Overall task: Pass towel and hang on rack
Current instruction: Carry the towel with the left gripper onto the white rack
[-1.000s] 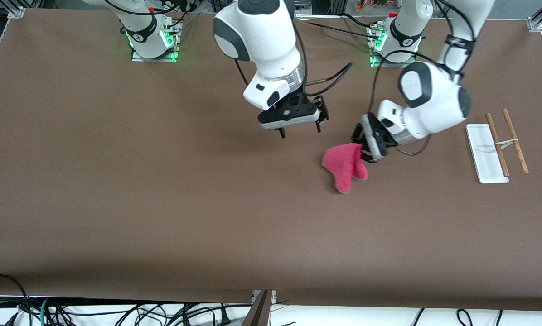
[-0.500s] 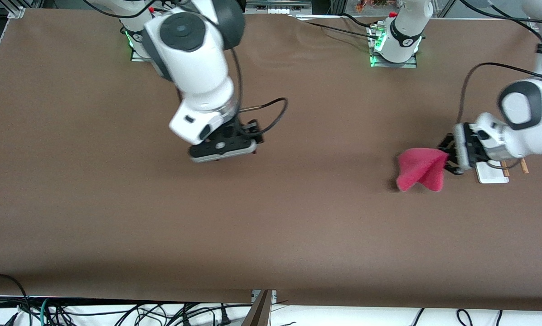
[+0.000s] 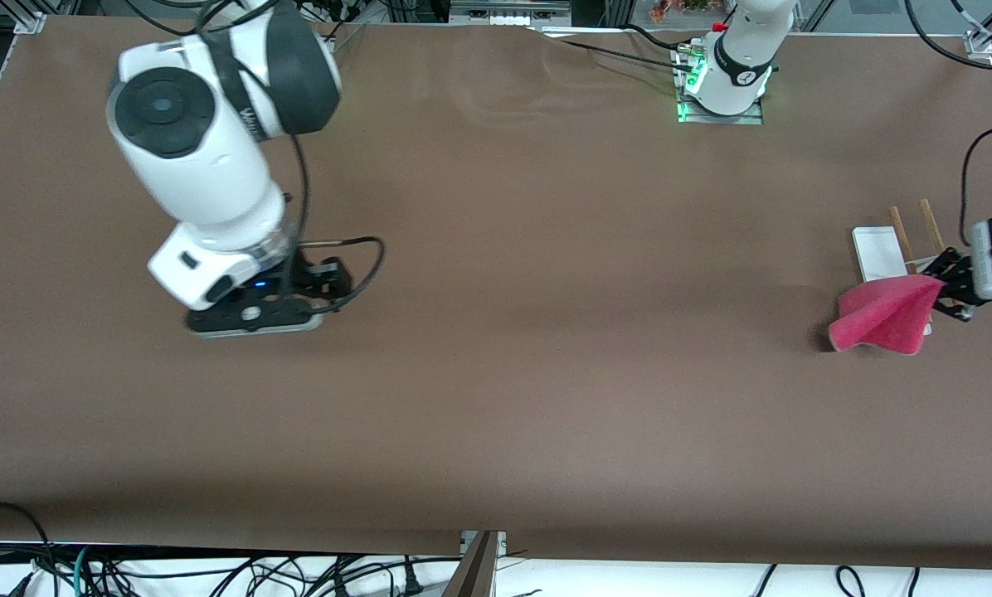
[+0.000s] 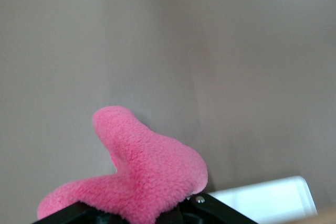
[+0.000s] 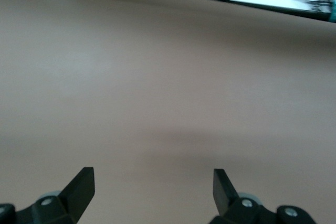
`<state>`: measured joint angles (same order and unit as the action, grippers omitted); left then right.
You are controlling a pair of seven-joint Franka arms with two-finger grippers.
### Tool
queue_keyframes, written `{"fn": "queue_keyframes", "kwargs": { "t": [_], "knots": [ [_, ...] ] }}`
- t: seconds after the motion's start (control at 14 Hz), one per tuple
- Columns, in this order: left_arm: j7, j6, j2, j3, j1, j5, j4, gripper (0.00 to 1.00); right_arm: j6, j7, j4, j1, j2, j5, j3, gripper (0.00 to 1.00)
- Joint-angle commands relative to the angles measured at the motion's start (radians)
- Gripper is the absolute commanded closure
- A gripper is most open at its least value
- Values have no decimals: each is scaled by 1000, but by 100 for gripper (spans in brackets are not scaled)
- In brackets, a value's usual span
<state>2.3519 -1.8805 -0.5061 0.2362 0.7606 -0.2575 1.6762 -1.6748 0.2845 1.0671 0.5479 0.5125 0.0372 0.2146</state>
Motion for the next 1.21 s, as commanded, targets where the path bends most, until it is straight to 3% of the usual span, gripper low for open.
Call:
{"fn": "queue_keyframes", "kwargs": {
  "t": [0.0, 0.21, 0.29, 0.36, 0.5, 0.57, 0.86, 1.14],
  "knots": [
    [116, 144, -66, 15, 75, 53, -151, 100, 24, -27, 4, 3, -23, 1, 80, 0],
    [190, 161, -89, 14, 190, 63, -158, 100, 29, -76, 33, -58, -49, -2, 91, 0],
    [213, 161, -103, 14, 227, 63, -159, 100, 24, -79, 89, -103, -89, -2, 68, 0],
    [231, 161, -117, 14, 247, 61, -161, 93, 18, -65, 150, -167, -139, -2, 10, 0],
    [286, 161, -159, 14, 266, 63, -193, 64, 17, -73, 268, -307, -230, 0, -87, 0],
    [300, 164, -187, 14, 279, 58, -210, 1, 17, -73, 322, -337, -270, 3, -106, 0],
    [299, 173, -213, 14, 290, 53, -274, 0, 15, -90, 485, -492, -388, 4, -188, 0],
    [300, 169, -302, 9, 319, 55, -432, 0, 32, -122, 499, -535, -443, 3, -199, 0]
  ]
}}
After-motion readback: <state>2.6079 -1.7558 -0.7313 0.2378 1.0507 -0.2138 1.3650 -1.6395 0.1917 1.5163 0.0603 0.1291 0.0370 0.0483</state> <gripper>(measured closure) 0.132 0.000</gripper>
